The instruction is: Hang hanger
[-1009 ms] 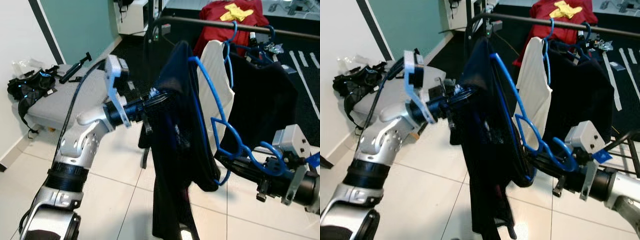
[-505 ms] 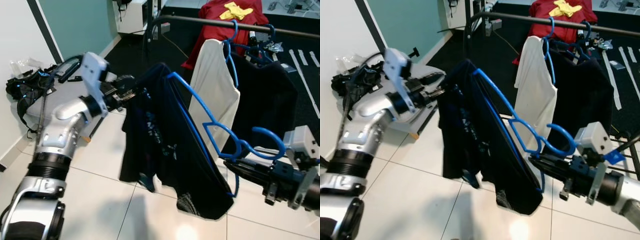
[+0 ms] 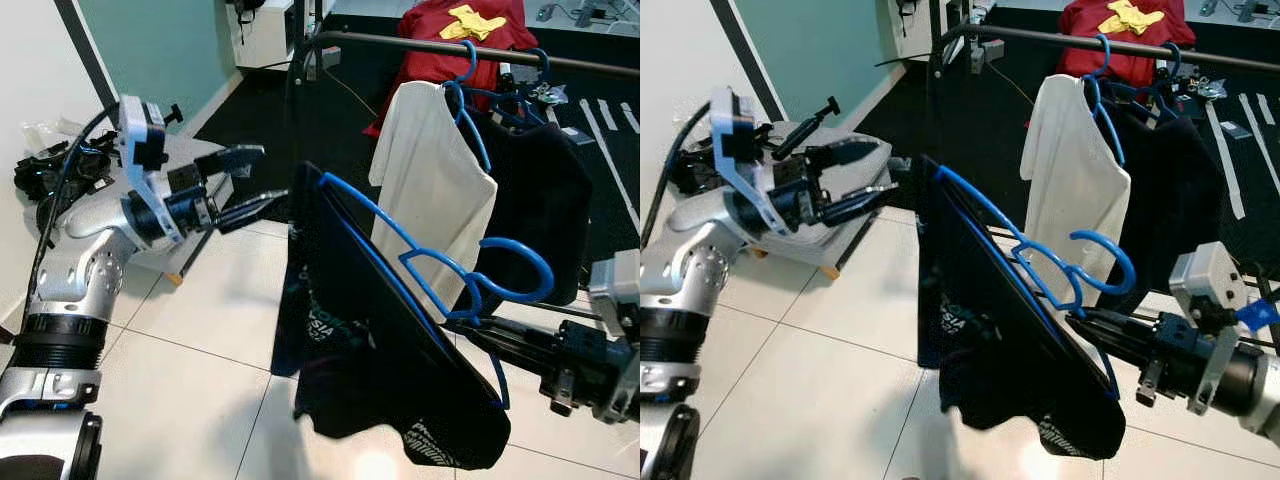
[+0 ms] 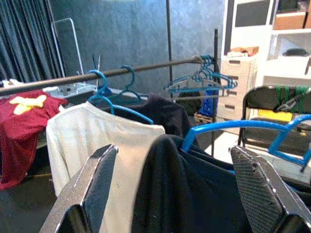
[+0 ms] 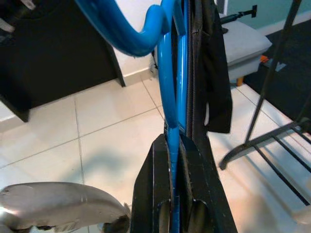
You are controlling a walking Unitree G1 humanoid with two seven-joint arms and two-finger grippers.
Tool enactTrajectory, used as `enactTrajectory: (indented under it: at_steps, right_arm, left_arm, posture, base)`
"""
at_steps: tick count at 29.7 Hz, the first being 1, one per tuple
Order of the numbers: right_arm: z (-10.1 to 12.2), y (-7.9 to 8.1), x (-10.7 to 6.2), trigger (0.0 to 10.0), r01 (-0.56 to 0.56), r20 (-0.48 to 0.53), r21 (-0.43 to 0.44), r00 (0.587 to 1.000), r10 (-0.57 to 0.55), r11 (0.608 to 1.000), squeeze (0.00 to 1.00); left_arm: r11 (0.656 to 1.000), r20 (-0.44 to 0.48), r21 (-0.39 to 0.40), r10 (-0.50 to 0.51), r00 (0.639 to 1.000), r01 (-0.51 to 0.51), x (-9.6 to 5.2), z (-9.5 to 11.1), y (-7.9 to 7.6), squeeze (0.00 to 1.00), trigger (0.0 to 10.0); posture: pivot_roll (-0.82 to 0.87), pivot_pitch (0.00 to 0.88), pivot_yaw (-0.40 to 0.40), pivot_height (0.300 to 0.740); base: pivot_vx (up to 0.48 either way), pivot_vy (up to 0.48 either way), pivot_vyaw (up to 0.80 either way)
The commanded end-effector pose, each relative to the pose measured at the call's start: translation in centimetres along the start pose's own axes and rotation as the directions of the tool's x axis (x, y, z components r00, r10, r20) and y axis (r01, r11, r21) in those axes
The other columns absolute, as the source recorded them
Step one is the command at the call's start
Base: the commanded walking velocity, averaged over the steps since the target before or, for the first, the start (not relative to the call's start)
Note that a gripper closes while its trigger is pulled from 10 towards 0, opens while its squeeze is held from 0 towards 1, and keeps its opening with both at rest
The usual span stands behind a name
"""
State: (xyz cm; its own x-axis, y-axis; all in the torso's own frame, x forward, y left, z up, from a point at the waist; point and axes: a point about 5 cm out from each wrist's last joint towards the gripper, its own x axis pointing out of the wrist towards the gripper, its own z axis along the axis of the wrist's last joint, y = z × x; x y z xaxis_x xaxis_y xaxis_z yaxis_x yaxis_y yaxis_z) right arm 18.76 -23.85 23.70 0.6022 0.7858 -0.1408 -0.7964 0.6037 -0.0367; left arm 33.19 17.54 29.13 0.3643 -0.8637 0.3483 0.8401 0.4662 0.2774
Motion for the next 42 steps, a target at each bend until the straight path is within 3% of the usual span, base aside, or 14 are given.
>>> enactTrajectory:
  at_steps: [1, 2, 11, 35, 36, 37, 39, 40, 42]
  right_arm:
    - [0.8, 0.5, -0.1, 10.0, -0.033, 0.022, -0.024, 0.999, 0.033, 0.999, 0.0]
    - [0.9, 0.6, -0.3, 10.0, -0.042, 0.021, -0.024, 0.999, 0.043, 0.999, 0.0]
    - [2.4, 1.4, -0.8, 10.0, -0.1, 0.07, -0.042, 0.992, 0.102, 0.994, 0.0]
    - [3.2, 2.5, -0.9, 10.0, -0.168, 0.068, -0.052, 0.983, 0.171, 0.984, 0.0]
    - [3.4, 2.6, -1.0, 10.0, -0.169, 0.07, -0.054, 0.982, 0.173, 0.984, 0.0]
    - [3.5, 2.6, -1.0, 10.0, -0.17, 0.072, -0.056, 0.982, 0.174, 0.984, 0.0]
    - [3.6, 2.6, -1.1, 10.0, -0.17, 0.073, -0.058, 0.982, 0.174, 0.984, 0.0]
    - [3.6, 2.6, -1.1, 10.0, -0.171, 0.074, -0.059, 0.982, 0.175, 0.984, 0.0]
    - [3.7, 2.7, -1.1, 10.0, -0.172, 0.074, -0.061, 0.982, 0.176, 0.983, 0.0]
  left_arm:
    - [1.0, 0.023, -0.001, 0.004, 1.0, -0.004, 0.0, 0.2, 0.2, 0.26, 10.0]
    - [1.0, 0.027, 0.0, 0.003, 1.0, -0.003, 0.0, 0.3, 0.2, 0.0, 10.0]
    - [1.0, 0.002, 0.001, -0.016, 1.0, 0.016, 0.0, 0.0, 0.3, 0.0, 10.0]
    - [1.0, 0.013, -0.026, -0.014, 1.0, 0.014, -0.3, -0.1, 1.0, 0.0, 10.0]
    - [0.999, 0.012, -0.035, -0.027, 1.0, 0.027, -0.4, -0.2, 1.0, 0.0, 8.7]
    - [0.998, 0.015, -0.044, -0.043, 0.999, 0.044, -0.4, -0.2, 0.8, 0.0, 3.3]
    - [0.997, 0.018, -0.048, -0.054, 0.998, 0.055, -0.4, -0.3, 0.8, 0.0, 3.3]
    - [0.996, 0.023, -0.054, -0.065, 0.998, 0.066, -0.4, -0.3, 0.7, 0.0, 0.0]
    - [0.995, 0.025, -0.058, -0.078, 0.997, 0.079, -0.4, -0.3, 0.5, 0.0, 0.0]
  posture:
    - [-0.12, 0.168, 0.075, 0.74]
    - [-0.12, 0.169, 0.076, 0.74]
    - [-0.13, 0.169, 0.082, 0.74]
    - [-0.13, 0.171, 0.087, 0.74]
    - [-0.13, 0.169, 0.087, 0.74]
    - [-0.13, 0.169, 0.087, 0.74]
    - [-0.13, 0.169, 0.087, 0.74]
    - [-0.13, 0.169, 0.087, 0.74]
    - [-0.13, 0.169, 0.087, 0.74]
  base:
    - [0.0, 0.0, 0.0]
    - [0.0, 0.0, 0.0]
    - [0.0, 0.0, 0.0]
    - [0.0, 0.0, 0.0]
    - [0.0, 0.0, 0.0]
    - [0.0, 0.0, 0.0]
    - [0.0, 0.0, 0.0]
    - [0.0, 0.0, 0.0]
    - [0.0, 0.0, 0.0]
